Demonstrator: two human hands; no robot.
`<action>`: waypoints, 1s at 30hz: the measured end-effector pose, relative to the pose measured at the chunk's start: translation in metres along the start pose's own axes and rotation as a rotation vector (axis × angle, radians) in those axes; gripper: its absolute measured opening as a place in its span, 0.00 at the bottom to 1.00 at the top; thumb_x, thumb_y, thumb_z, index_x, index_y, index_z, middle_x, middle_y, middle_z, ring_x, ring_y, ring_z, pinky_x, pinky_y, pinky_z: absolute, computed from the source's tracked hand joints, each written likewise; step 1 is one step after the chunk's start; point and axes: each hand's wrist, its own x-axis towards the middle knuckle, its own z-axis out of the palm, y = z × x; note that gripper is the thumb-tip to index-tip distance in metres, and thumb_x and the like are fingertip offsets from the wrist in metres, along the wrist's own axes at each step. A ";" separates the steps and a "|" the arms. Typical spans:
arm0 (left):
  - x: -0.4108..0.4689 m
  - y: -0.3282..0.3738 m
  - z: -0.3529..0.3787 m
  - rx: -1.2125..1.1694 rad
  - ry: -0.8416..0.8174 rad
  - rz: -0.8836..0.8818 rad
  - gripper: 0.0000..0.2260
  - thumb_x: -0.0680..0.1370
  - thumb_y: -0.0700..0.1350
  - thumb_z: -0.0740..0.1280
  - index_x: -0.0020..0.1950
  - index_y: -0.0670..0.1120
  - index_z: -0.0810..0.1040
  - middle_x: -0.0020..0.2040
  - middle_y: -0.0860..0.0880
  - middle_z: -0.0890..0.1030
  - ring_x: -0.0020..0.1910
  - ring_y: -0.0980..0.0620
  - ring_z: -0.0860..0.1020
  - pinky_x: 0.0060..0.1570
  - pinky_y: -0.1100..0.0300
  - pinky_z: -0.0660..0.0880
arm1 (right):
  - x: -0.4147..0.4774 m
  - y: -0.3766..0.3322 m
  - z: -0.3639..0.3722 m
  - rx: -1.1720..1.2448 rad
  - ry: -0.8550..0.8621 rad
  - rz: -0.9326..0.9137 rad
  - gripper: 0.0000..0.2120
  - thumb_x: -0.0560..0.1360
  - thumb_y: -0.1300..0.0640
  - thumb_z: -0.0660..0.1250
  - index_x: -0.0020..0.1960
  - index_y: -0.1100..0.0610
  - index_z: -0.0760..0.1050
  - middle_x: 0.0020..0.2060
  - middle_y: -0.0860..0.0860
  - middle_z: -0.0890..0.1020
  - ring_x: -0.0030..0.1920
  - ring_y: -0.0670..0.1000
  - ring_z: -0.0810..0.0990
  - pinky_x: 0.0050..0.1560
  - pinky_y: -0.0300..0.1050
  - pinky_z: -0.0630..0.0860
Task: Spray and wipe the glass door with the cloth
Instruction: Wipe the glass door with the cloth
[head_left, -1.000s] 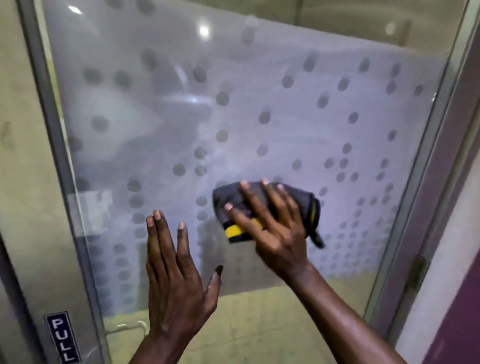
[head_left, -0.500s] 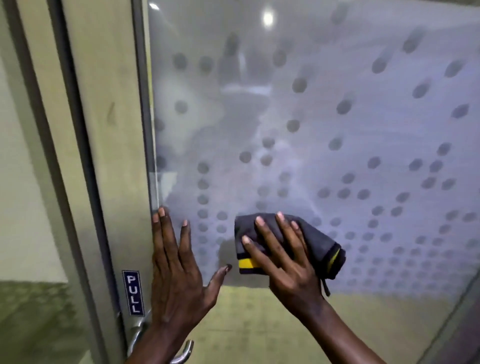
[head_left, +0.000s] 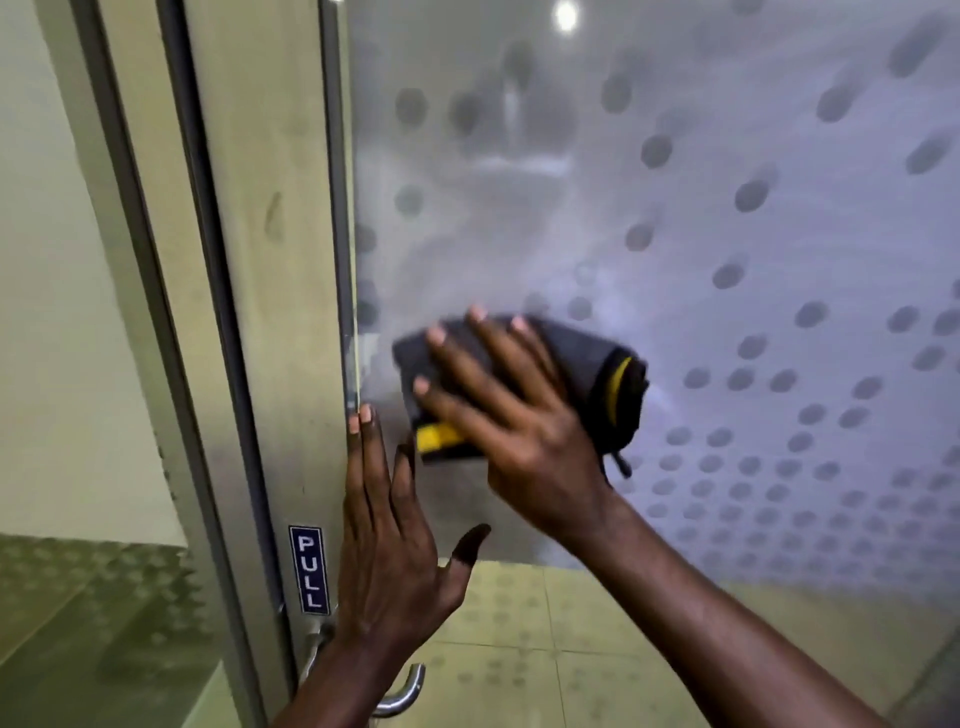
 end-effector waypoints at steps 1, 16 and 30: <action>0.000 -0.002 -0.001 -0.010 0.002 0.002 0.52 0.77 0.59 0.80 0.87 0.32 0.58 0.91 0.30 0.50 0.92 0.29 0.50 0.91 0.42 0.51 | -0.024 -0.006 0.002 0.038 -0.070 -0.029 0.19 0.87 0.69 0.62 0.75 0.61 0.79 0.82 0.61 0.72 0.86 0.68 0.63 0.85 0.70 0.60; 0.001 0.020 -0.004 -0.035 -0.048 0.072 0.51 0.77 0.58 0.80 0.87 0.33 0.58 0.90 0.29 0.50 0.92 0.30 0.49 0.92 0.43 0.48 | 0.000 0.040 -0.048 -0.163 0.314 0.475 0.40 0.69 0.77 0.56 0.76 0.53 0.79 0.81 0.59 0.74 0.86 0.68 0.64 0.83 0.68 0.63; 0.000 0.057 0.029 0.033 -0.028 0.134 0.50 0.79 0.64 0.73 0.87 0.32 0.60 0.91 0.29 0.50 0.91 0.27 0.52 0.91 0.40 0.50 | -0.178 0.077 -0.098 -0.334 0.087 0.558 0.41 0.72 0.79 0.57 0.82 0.55 0.72 0.86 0.60 0.65 0.87 0.69 0.59 0.82 0.74 0.65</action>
